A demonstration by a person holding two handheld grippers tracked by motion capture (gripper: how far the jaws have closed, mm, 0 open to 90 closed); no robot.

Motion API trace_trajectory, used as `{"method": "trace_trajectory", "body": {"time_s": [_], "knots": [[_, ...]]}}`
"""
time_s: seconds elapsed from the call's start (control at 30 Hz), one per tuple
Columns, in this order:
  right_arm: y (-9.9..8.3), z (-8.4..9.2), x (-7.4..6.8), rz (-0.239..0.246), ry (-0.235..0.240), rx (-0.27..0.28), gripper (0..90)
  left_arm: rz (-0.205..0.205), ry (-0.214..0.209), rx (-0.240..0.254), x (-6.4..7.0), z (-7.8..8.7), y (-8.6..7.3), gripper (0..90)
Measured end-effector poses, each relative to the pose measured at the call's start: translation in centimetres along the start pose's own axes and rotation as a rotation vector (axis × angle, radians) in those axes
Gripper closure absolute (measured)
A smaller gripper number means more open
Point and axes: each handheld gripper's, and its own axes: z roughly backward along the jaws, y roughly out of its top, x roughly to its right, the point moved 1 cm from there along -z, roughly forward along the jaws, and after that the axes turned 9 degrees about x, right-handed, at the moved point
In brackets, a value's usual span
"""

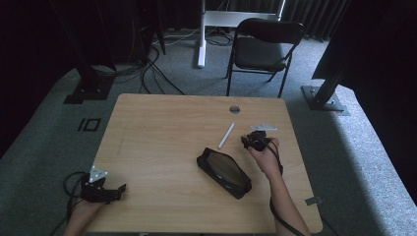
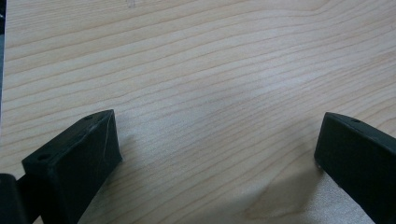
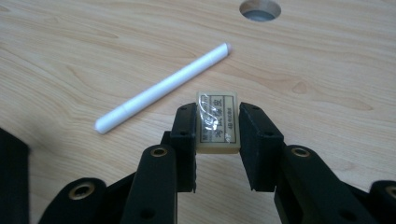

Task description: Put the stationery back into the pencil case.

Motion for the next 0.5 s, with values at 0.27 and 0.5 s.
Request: {"method": "trace_trajectory", "body": {"time_s": [0.27,0.5], "knots": [[0.8,1.5,-0.6,0.036,0.026,0.025,68.2,0.0,0.0,0.0,0.0,0.0,0.0,0.2],[1.1,2.9,-0.7,0.021,0.051,0.061,68.2,0.0,0.0,0.0,0.0,0.0,0.0,0.2]]}}
